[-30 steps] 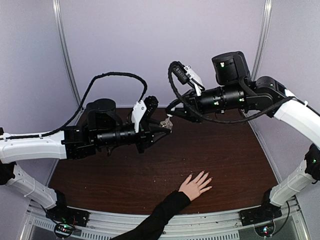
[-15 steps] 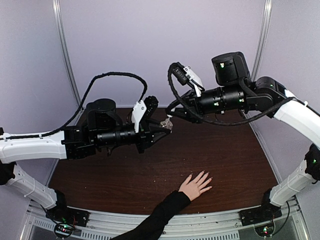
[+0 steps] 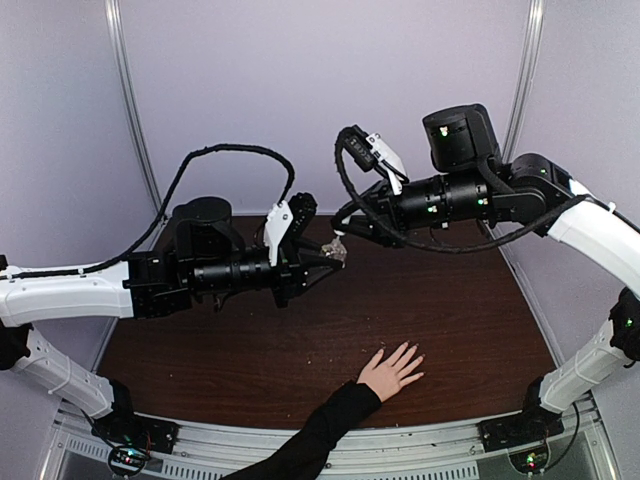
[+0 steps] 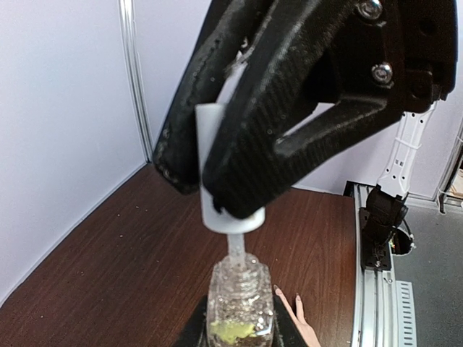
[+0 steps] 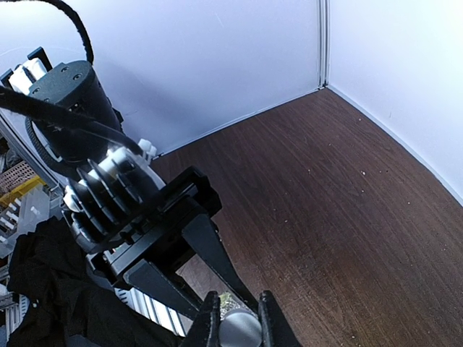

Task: Paint the nails
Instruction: Remove the excess polish from the bottle rim.

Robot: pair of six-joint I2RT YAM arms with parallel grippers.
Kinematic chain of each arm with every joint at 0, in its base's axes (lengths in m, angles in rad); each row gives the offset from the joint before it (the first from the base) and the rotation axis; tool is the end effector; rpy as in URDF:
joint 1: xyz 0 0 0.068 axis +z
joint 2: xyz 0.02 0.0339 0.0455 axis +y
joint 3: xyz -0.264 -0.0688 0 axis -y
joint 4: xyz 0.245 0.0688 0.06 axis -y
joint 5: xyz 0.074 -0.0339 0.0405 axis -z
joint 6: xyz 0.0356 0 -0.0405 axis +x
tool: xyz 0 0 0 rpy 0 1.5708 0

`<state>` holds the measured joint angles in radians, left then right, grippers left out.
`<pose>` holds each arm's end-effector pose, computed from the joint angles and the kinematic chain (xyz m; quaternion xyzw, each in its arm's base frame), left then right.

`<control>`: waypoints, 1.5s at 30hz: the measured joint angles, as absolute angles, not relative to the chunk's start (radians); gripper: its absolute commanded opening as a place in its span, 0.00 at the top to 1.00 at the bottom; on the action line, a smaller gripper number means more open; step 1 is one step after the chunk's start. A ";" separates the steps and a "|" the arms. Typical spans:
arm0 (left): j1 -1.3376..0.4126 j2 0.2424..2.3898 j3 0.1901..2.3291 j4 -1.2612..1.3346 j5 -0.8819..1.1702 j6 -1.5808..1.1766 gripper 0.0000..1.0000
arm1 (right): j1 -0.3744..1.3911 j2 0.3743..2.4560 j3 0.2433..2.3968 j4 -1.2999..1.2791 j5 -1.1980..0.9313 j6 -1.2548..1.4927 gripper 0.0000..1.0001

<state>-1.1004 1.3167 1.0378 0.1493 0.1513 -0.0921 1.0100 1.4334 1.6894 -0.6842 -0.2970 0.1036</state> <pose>0.1375 -0.2823 0.3451 0.4056 0.6320 -0.4165 0.5125 0.1528 0.2629 0.4502 -0.4362 0.7129 0.3883 0.3882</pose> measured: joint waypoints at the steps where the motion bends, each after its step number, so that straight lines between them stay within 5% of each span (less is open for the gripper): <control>1: -1.100 1.317 1.038 0.149 0.153 -0.092 1.00 | 1.010 1.433 1.689 -0.684 -0.297 0.104 1.00; 45: -1.100 1.316 1.040 0.150 0.157 -0.092 1.00 | 1.010 1.393 1.663 -0.689 -0.312 0.099 1.00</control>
